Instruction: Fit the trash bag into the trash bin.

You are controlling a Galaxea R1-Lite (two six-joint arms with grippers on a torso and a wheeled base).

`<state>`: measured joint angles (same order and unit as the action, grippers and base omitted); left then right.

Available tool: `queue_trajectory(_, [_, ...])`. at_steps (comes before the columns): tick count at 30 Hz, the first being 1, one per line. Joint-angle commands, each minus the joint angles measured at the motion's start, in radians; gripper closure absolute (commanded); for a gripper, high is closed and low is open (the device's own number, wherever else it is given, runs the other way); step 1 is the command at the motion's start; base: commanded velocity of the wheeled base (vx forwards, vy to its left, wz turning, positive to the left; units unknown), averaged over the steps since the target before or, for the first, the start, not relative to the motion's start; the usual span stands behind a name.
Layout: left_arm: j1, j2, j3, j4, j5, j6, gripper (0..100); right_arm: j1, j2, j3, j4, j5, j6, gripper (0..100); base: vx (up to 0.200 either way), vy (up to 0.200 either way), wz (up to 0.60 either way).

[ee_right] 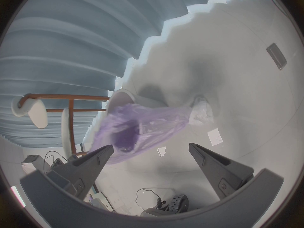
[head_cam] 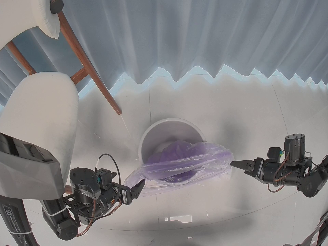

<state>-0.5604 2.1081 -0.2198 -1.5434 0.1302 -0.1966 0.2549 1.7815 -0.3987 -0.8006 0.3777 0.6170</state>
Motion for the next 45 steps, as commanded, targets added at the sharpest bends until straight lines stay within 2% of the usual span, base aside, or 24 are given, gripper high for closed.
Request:
queue_trajectory(1, [-0.056,-0.119,0.007,-0.004,0.014,0.005,0,0.004,-0.185,0.017,0.006,0.007,0.0,0,0.0,0.0,0.0])
queue_trajectory(6, [-0.049,-0.286,-0.049,-0.004,0.014,-0.004,0,-0.008,-0.29,0.024,0.009,0.04,0.017,0,0.0,0.0,0.0])
queue_trajectory(10, [-0.044,-0.355,-0.07,-0.004,0.022,-0.029,0,-0.014,-0.313,0.024,0.009,0.041,0.027,0,0.0,0.0,0.0])
queue_trajectory(17, [-0.121,-0.534,-0.142,-0.003,0.02,-0.04,0,-0.013,-0.409,0.064,0.009,0.04,0.029,0,0.0,0.0,0.0])
queue_trajectory(22, [-0.148,-0.539,-0.266,0.0,0.003,-0.038,0,-0.014,-0.455,0.083,0.011,0.043,0.029,0,0.0,0.0,0.0])
queue_trajectory(24, [-0.15,-0.534,-0.276,-0.001,-0.004,-0.04,0,-0.014,-0.456,0.086,0.009,0.044,0.029,0,0.0,0.0,0.0])
queue_trajectory(27, [-0.148,-0.508,-0.239,0.006,-0.06,-0.027,0,-0.014,-0.458,0.083,0.008,0.044,0.029,0,0.0,0.0,0.0])
queue_trajectory(29, [-0.161,-0.502,-0.224,0.008,-0.098,0.002,0,-0.014,-0.459,0.087,0.008,0.044,0.029,0,0.0,0.0,0.0])
queue_trajectory(31, [-0.17,-0.499,-0.21,0.06,-0.144,0.112,0,-0.014,-0.459,0.09,0.009,0.044,0.029,0,0.0,0.0,0.0])
queue_trajectory(33, [-0.15,-0.496,-0.205,0.154,-0.169,0.235,0,-0.014,-0.459,0.093,0.005,0.046,0.029,0,0.0,0.0,0.0])
queue_trajectory(35, [-0.125,-0.47,-0.191,0.19,-0.201,0.321,0,-0.014,-0.461,0.095,0.0,0.046,0.029,0,0.0,0.0,0.0])
queue_trajectory(39, [-0.116,-0.364,-0.145,0.121,-0.271,0.399,0,-0.014,-0.47,0.112,0.008,0.06,0.029,0,0.0,0.0,0.0])
queue_trajectory(45, [-0.062,-0.235,-0.168,0.115,-0.282,0.459,0,-0.014,-0.459,0.124,0.008,0.089,0.029,0,0.0,0.0,0.0])
